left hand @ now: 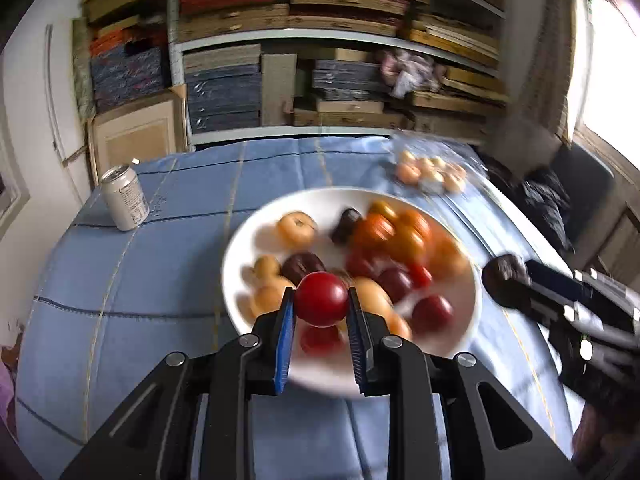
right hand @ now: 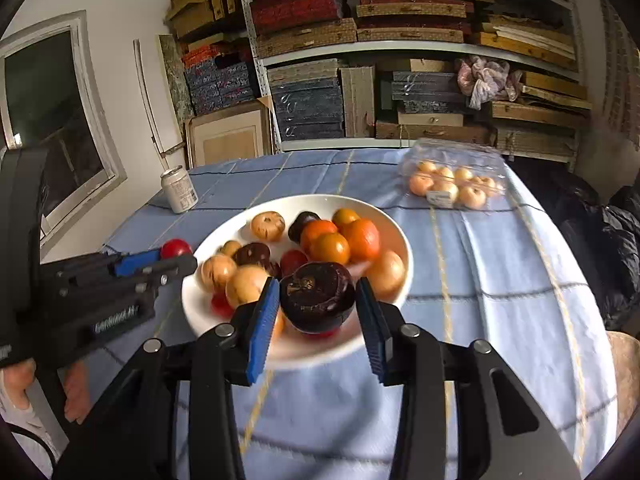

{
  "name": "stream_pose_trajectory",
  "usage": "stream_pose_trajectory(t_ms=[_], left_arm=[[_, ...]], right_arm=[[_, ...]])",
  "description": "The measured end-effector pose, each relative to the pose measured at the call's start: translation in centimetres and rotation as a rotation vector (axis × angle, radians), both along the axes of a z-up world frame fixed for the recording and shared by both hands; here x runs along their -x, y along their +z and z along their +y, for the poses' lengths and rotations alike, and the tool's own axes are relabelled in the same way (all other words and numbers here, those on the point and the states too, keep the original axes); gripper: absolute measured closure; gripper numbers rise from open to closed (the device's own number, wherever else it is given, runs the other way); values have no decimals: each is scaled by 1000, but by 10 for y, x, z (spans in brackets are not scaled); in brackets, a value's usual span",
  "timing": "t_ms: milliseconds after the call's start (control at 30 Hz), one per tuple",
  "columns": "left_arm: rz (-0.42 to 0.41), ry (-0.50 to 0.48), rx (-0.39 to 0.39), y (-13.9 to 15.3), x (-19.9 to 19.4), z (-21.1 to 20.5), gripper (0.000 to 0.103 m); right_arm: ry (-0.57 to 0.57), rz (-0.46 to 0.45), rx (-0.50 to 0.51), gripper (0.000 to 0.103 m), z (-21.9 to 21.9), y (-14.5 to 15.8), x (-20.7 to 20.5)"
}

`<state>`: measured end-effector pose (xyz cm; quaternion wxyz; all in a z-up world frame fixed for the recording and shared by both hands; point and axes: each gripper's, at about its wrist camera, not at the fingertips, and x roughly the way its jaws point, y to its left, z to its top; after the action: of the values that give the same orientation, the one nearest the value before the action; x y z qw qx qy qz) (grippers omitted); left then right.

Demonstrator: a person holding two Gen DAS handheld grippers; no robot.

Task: Organize fruits
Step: 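Carry both fruits onto the white plate and open both grippers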

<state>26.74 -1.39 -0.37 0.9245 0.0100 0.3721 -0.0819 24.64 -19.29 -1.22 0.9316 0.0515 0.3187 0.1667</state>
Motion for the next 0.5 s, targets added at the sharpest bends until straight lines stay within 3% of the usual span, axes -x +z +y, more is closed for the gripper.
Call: stream_pose_trajectory(t_ms=[67,200,233,267,300,367,500], left_arm=[[55,4,21,-10,-26,5,77],[54,27,5,-21,-45,9,75],[53,26,3,-22,-46,9,69],[52,21,-3,-22,-46,7,47],[40,21,-6,-21,-44,6,33],[-16,33,-37,-18,-36,2,29],[-18,21,-35,-14,-21,-3,28]], right_arm=[[28,35,10,64,15,-10,-18],[23,48,41,61,30,-26,-36],[11,41,30,43,28,-27,-37],[2,36,16,33,25,-26,-38],[-12,16,-6,26,20,-24,-35],[-25,-11,-20,26,14,-21,-30],[-32,-31,-42,24,8,-15,-18]])
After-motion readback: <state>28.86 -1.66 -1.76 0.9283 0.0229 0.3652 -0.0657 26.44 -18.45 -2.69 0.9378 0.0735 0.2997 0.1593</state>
